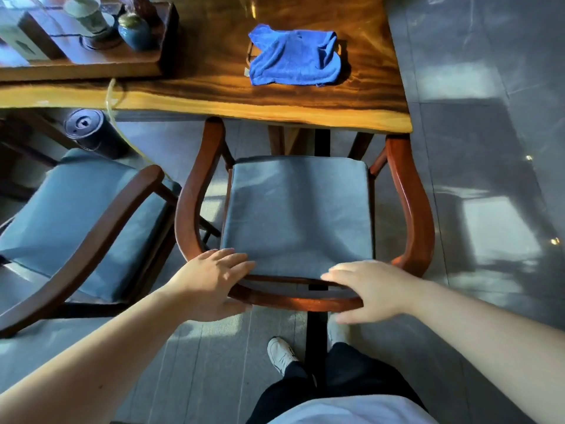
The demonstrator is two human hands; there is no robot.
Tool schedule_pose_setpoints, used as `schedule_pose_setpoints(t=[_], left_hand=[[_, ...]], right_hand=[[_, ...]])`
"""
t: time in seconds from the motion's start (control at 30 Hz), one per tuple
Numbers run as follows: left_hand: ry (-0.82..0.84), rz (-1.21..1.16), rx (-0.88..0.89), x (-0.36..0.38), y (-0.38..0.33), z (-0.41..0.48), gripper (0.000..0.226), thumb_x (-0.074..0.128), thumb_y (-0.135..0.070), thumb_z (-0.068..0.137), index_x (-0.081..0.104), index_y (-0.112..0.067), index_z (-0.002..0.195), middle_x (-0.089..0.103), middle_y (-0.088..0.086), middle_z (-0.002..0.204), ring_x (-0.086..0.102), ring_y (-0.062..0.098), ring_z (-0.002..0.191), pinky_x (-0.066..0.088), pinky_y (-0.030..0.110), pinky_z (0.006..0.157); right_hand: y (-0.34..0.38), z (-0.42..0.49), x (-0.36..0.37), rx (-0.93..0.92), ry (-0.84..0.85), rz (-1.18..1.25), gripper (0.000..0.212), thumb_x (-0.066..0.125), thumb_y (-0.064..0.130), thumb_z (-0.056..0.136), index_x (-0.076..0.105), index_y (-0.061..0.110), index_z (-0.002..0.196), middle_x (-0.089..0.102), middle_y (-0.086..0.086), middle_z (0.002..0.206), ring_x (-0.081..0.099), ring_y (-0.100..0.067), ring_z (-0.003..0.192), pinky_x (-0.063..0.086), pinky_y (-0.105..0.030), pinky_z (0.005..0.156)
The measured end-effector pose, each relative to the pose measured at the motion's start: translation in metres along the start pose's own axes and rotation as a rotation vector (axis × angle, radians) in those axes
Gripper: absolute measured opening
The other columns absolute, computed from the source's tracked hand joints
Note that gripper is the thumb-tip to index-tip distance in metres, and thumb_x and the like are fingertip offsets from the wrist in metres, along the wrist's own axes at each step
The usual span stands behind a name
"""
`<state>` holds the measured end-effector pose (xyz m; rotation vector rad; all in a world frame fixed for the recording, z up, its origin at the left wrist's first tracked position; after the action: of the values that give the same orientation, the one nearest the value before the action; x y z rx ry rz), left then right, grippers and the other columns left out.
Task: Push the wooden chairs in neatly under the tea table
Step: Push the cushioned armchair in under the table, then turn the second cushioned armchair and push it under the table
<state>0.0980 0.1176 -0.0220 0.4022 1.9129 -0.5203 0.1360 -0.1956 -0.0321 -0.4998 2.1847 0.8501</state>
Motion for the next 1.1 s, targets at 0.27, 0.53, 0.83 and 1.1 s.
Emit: schedule_pose_setpoints(t=[0.27,0.53,0.83,1.1], left_hand=[[-0.057,0.086,-0.447,-0.020,-0.025,-0.062,0.075,0.039,-0.066,0.086,0.050,-0.015,0.140,0.057,0.017,0.137,0.050,0.041,0.126,0.040,0.059,0.103],[-0.146,0.118,-0.832,-0.034,-0.042,-0.134,0.073,0.037,-0.059,0.087,0.047,-0.011,0.141,0.053,0.021,0.139,0.046,0.044,0.129,0.036,0.062,0.105],[-0.143,0.149,-1.017,-0.026,0.000,-0.230,0.074,0.040,-0.060,0.086,0.048,-0.010,0.141,0.054,0.021,0.139,0.045,0.043,0.130,0.035,0.061,0.106],[-0.102,0.196,-1.009,-0.013,0.080,-0.316,0.073,0.056,-0.057,0.083,0.052,-0.007,0.136,0.058,0.021,0.133,0.051,0.044,0.124,0.040,0.059,0.102]], right_hand=[[0.054,0.054,-0.046,-0.301,-0.021,-0.148,0.086,0.047,0.076,0.079,0.021,0.031,0.148,0.020,-0.003,0.158,0.017,-0.019,0.142,0.006,-0.042,0.116],[0.112,0.096,-0.084,-0.593,-0.176,-0.471,0.082,0.044,0.072,0.078,0.038,0.021,0.142,0.040,-0.017,0.147,0.039,-0.034,0.132,0.025,-0.056,0.108],[0.221,0.161,-0.095,-0.711,-0.204,-0.553,0.080,0.042,0.070,0.079,0.039,0.020,0.142,0.042,-0.016,0.146,0.039,-0.032,0.132,0.032,-0.054,0.107],[0.315,0.219,-0.081,-0.687,-0.233,-0.535,0.078,0.042,0.068,0.076,0.049,0.018,0.135,0.050,-0.016,0.139,0.047,-0.033,0.125,0.037,-0.053,0.103]])
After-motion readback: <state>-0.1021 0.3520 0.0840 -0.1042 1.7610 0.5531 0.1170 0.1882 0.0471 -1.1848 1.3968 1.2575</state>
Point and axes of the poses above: each hand's wrist, its own z-axis towards the middle knuckle, its own x-axis out of the palm, y = z × x, the point moved 2 cm from there along z, towards the middle knuckle
